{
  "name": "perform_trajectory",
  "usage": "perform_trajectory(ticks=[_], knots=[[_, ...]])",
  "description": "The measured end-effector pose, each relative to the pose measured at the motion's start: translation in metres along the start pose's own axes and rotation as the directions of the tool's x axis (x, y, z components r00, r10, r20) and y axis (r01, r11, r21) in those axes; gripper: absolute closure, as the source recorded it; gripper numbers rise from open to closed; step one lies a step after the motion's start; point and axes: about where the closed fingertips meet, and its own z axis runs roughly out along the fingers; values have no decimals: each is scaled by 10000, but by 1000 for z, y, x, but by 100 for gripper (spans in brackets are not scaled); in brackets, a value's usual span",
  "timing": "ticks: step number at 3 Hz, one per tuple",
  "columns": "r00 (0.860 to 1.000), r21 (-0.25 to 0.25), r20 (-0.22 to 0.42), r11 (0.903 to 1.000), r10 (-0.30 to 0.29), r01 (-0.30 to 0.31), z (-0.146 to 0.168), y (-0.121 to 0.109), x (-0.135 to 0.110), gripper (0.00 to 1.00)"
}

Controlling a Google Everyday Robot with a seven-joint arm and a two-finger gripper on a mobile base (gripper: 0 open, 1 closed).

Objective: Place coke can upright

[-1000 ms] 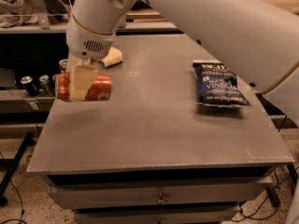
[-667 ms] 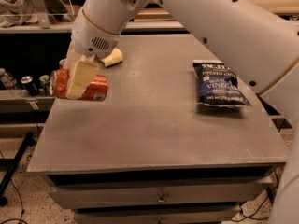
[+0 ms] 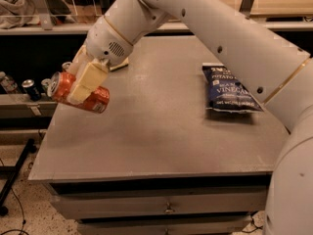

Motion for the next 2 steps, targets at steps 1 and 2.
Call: perform_trajectory(ticks=[1, 2], knots=[[9954, -274, 854, 9988, 435, -413, -1, 4, 3, 100], [9808, -269, 1618, 9940, 1092, -1063, -4, 11, 7, 100]])
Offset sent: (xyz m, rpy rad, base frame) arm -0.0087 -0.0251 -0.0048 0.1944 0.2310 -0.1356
